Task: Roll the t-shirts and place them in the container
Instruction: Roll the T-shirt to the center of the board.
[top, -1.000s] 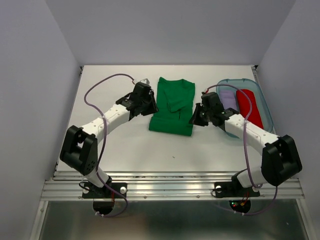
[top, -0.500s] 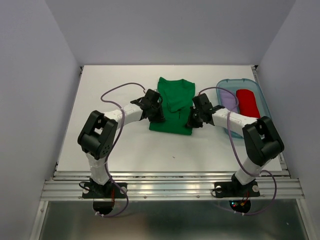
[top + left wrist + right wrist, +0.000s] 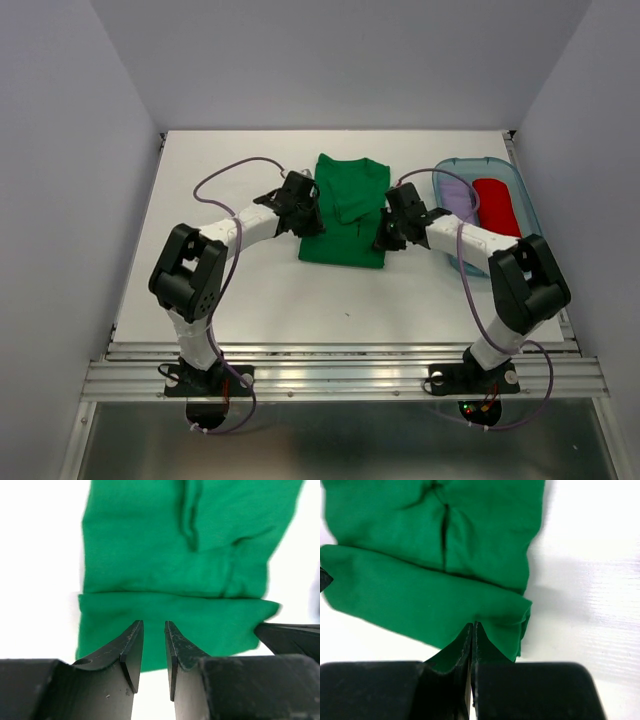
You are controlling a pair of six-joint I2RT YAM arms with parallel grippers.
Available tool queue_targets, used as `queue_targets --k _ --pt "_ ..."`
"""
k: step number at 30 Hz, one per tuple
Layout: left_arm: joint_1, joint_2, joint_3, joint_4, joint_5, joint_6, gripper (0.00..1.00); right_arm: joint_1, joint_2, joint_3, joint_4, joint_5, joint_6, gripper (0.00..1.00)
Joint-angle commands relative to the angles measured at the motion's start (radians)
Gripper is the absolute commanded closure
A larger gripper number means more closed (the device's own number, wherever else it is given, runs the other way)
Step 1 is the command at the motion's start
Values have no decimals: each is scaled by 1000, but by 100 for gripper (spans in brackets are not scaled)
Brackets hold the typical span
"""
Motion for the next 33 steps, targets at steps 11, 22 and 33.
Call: queue_targets --k 11,22,33 --pt "2 2 -48 54 -13 -5 65 -5 98 30 36 88 -28 99" --pt "-1 -1 -157 71 13 18 65 -5 138 15 38 137 -90 99" --pt "-161 -204 -360 83 13 -90 65 -5 216 144 59 114 -260 99"
